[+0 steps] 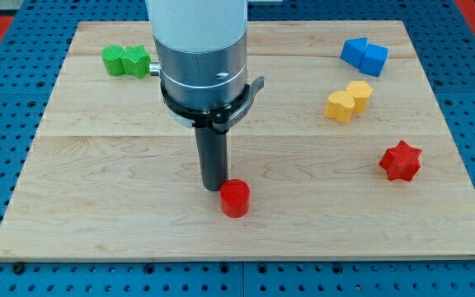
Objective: Separate the yellow blocks from each other
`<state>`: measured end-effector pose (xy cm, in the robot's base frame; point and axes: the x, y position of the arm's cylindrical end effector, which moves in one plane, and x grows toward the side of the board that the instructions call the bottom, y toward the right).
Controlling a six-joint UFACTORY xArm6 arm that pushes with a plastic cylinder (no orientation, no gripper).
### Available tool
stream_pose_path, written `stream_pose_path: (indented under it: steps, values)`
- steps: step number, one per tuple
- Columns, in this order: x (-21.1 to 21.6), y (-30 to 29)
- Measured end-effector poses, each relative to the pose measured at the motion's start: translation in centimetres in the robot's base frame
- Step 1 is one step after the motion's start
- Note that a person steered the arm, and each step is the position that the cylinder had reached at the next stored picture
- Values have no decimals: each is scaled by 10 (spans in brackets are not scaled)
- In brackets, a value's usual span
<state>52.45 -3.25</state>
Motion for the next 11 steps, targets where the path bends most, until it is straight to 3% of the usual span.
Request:
stream_pose_path:
  steps: [1, 2, 4, 7, 9, 11]
  values:
    - [-6, 0]
    - [-38, 34]
    - [-4, 37]
    - [2, 31]
    - [39, 179]
    - [40, 240]
